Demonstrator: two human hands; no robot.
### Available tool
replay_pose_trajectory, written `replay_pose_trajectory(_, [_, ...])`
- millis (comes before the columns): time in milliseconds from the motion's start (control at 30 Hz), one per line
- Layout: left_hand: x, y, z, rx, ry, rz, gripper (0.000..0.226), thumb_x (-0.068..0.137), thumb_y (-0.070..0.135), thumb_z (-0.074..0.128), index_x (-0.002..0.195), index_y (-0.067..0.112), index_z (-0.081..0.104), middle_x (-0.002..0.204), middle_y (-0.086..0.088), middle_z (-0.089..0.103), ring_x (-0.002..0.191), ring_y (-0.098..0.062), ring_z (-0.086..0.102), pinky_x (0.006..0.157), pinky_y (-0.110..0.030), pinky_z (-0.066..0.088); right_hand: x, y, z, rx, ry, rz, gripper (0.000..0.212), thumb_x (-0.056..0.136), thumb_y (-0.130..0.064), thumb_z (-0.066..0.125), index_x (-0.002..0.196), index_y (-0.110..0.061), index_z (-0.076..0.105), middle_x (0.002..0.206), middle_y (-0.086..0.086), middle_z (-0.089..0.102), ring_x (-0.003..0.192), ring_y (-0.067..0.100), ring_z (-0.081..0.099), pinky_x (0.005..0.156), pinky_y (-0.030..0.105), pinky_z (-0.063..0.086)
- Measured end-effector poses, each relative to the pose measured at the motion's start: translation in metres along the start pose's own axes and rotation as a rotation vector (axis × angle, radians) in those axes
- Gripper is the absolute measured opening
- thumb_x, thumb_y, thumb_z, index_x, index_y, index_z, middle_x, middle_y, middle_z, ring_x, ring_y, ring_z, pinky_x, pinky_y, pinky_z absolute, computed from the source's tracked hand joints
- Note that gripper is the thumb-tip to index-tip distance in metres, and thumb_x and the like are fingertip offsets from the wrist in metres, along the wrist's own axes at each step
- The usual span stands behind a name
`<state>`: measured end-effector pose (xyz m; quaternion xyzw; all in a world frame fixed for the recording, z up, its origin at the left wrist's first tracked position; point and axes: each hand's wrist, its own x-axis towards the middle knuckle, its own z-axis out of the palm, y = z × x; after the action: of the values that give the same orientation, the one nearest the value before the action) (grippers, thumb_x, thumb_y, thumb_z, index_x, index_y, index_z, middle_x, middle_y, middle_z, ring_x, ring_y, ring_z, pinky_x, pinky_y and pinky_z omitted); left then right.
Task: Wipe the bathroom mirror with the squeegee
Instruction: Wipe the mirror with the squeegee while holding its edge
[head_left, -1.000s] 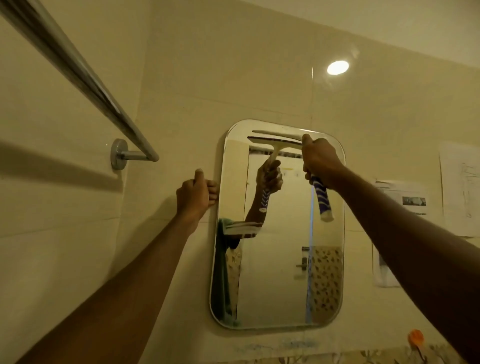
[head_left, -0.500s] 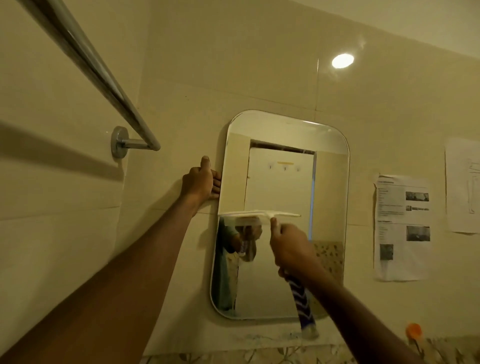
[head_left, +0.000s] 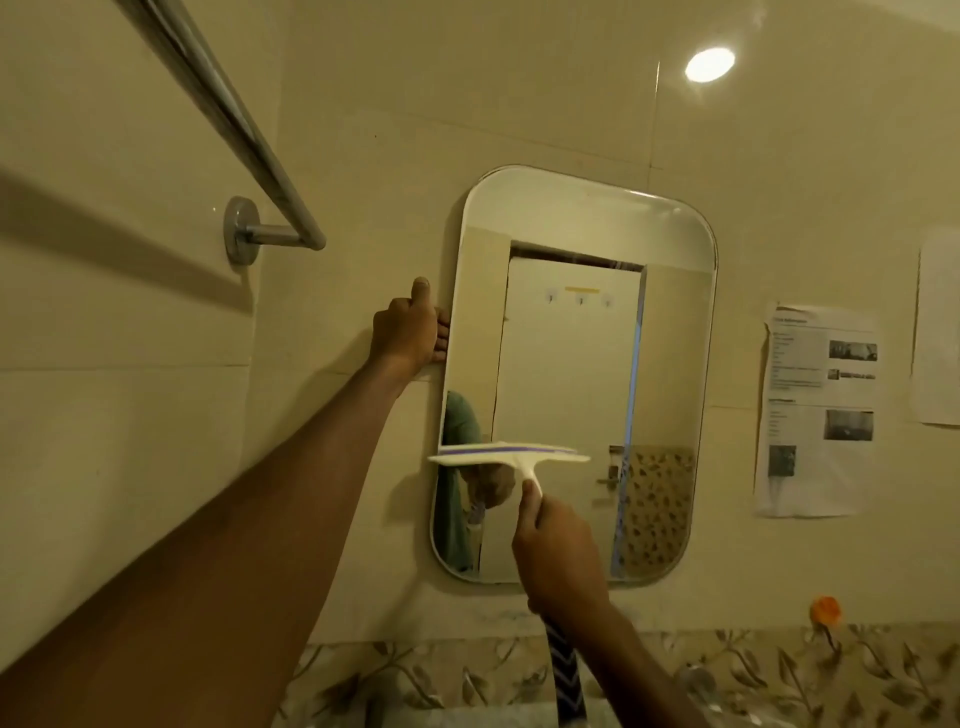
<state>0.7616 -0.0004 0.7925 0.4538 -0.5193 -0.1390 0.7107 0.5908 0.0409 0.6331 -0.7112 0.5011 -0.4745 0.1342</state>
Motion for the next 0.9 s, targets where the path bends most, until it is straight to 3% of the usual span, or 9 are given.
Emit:
replay_pose_trajectory(133, [-0.015,-0.016,0.000,0.135,-0.001,0.026,0.062,0.101,0.047,0.028,0.096,-0.002,0.066,0.087,-0.017,0.070,0.073,-0.028,0.070,0.067,-0.039,0.061,0.002,-0.010,-0.014,0.028,0.058,-0.032,0.049,0.103,-0.040,0.028,0.064,-0.021,0.050,0.056,-0.002,0.053,0.050,0.014,0.054,0.057,0.037,0.057])
replay_pose_trajectory(233, [-0.026,-0.027,-0.004,0.094,0.009,-0.005,0.060,0.101,0.046,0.029,0.087,0.002,0.067,0.077,-0.012,0.069,0.068,-0.025,0.068,0.066,-0.037,0.061,0.025,-0.032,-0.031,0.062,0.167,-0.110,0.049,0.103,-0.042,0.026,0.065,-0.021,0.049,0.060,-0.001,0.055,0.054,0.016,0.058,0.059,0.040,0.059])
replay_pose_trajectory(333, [-0.029,-0.036,-0.004,0.051,0.020,-0.029,0.061,0.101,0.046,0.030,0.086,0.002,0.069,0.075,-0.012,0.069,0.070,-0.026,0.068,0.066,-0.036,0.061,0.026,-0.025,-0.021,0.030,0.172,-0.126,0.048,0.103,-0.041,0.026,0.064,-0.022,0.047,0.058,-0.001,0.055,0.052,0.015,0.059,0.051,0.033,0.055])
replay_pose_trajectory(500, [-0.029,-0.043,-0.002,0.076,0.046,0.003,0.057,0.101,0.046,0.032,0.088,0.003,0.068,0.081,-0.015,0.069,0.073,-0.027,0.069,0.062,-0.033,0.061,-0.020,0.030,0.032,-0.064,0.073,-0.032,0.047,0.102,-0.041,0.026,0.068,-0.021,0.052,0.054,-0.006,0.050,0.044,0.005,0.046,0.040,0.015,0.029])
replay_pose_trajectory(667, [-0.030,-0.063,-0.004,0.211,0.054,0.046,0.063,0.098,0.054,0.031,0.087,0.004,0.069,0.092,-0.021,0.069,0.081,-0.032,0.069,0.067,-0.044,0.061,-0.030,0.029,0.029,-0.011,0.051,-0.022,0.046,0.103,-0.040,0.027,0.066,-0.024,0.050,0.054,-0.005,0.052,0.045,0.008,0.049,0.042,0.017,0.036])
replay_pose_trajectory(800, [-0.034,-0.060,-0.002,0.237,0.057,0.086,0.066,0.100,0.049,0.031,0.083,-0.001,0.070,0.079,-0.018,0.071,0.072,-0.033,0.070,0.072,-0.046,0.060,0.007,-0.004,-0.001,0.063,0.184,-0.128,0.048,0.104,-0.038,0.027,0.062,-0.024,0.047,0.054,-0.007,0.050,0.046,0.005,0.049,0.040,0.014,0.033])
replay_pose_trajectory(900, [-0.037,-0.060,-0.002,0.213,0.062,0.077,0.066,0.100,0.049,0.031,0.085,-0.003,0.070,0.079,-0.018,0.070,0.073,-0.034,0.070,0.069,-0.046,0.060,0.009,0.002,0.005,-0.001,0.172,-0.127,0.048,0.104,-0.038,0.027,0.061,-0.025,0.044,0.054,-0.008,0.048,0.045,0.002,0.045,0.039,0.011,0.027])
